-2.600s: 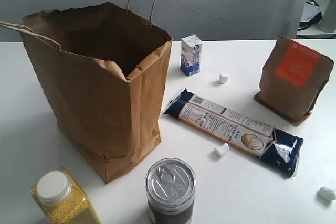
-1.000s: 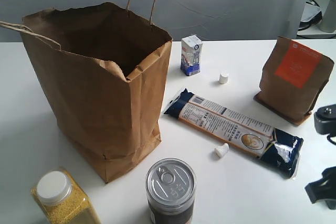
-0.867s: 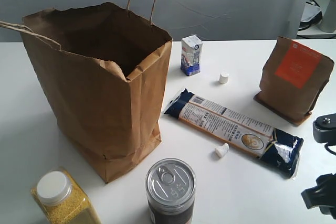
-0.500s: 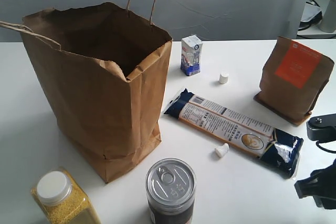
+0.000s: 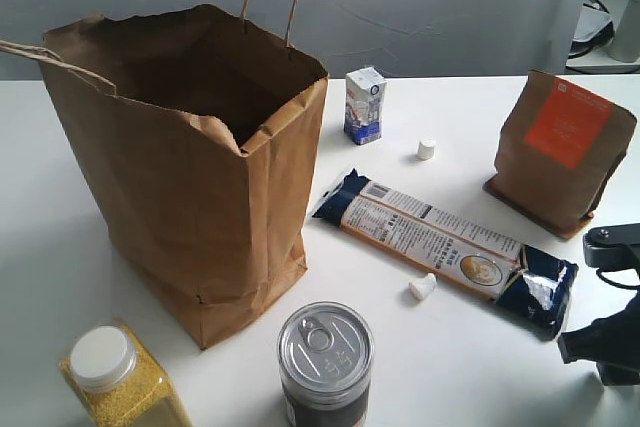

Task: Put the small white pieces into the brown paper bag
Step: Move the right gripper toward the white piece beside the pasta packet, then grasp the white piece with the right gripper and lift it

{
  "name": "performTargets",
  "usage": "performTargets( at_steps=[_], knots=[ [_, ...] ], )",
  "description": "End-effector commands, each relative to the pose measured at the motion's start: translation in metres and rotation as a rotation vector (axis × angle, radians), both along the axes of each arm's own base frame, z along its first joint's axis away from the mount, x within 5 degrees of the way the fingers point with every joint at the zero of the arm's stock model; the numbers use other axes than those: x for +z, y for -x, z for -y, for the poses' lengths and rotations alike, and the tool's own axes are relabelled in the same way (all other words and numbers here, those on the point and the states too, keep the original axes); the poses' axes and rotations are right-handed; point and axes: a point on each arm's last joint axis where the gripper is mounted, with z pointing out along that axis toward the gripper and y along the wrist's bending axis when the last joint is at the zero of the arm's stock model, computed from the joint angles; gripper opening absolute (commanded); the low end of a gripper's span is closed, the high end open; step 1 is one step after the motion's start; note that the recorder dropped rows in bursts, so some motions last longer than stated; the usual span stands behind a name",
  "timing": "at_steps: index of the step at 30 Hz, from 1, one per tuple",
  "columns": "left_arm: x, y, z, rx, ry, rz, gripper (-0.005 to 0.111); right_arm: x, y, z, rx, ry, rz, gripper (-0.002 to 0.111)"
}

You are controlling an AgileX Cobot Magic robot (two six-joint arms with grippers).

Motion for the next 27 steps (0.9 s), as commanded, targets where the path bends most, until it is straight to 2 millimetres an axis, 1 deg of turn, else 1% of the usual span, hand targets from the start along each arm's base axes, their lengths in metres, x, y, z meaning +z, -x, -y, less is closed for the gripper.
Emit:
performTargets(
  at_steps=[1,3,6,7,12,13,15,16,19,22,24,27],
  knots=[
    [-0.001,0.000,0.000,-0.008,0.000,0.005,0.000,-0.012,-0.001,0.000,-0.004,0.010,-0.036,0.045],
    [-0.001,0.000,0.000,-0.008,0.000,0.005,0.000,-0.012,-0.001,0.000,-0.004,0.012,-0.039,0.034],
    [-0.001,0.000,0.000,-0.008,0.000,0.005,0.000,-0.007,-0.002,0.000,-0.009,0.029,-0.046,0.007],
    [-0.001,0.000,0.000,-0.008,0.000,0.005,0.000,-0.003,-0.002,0.001,-0.014,0.025,-0.036,0.001],
    [-0.001,0.000,0.000,-0.008,0.000,0.005,0.000,0.033,0.012,-0.007,-0.024,-0.109,0.117,0.000],
    [-0.001,0.000,0.000,-0.008,0.000,0.005,0.000,0.045,0.019,-0.010,-0.005,-0.160,0.178,0.000],
    [-0.001,0.000,0.000,-0.008,0.000,0.005,0.000,0.061,0.030,-0.019,0.026,-0.262,0.270,0.000],
    [-0.001,0.000,0.000,-0.008,0.000,0.005,0.000,0.075,0.037,-0.025,0.060,-0.340,0.341,0.000],
    [-0.001,0.000,0.000,-0.008,0.000,0.005,0.000,0.106,0.061,-0.043,0.204,-0.525,0.485,0.000],
    [-0.001,0.000,0.000,-0.008,0.000,0.005,0.000,0.130,0.080,-0.056,0.316,-0.710,0.591,0.000],
    [-0.001,0.000,0.000,-0.008,0.000,0.005,0.000,0.142,0.086,-0.065,0.351,-0.807,0.621,0.000],
    [-0.001,0.000,0.000,-0.008,0.000,0.005,0.000,0.159,0.089,-0.082,0.435,-0.872,0.653,0.000]
  ],
)
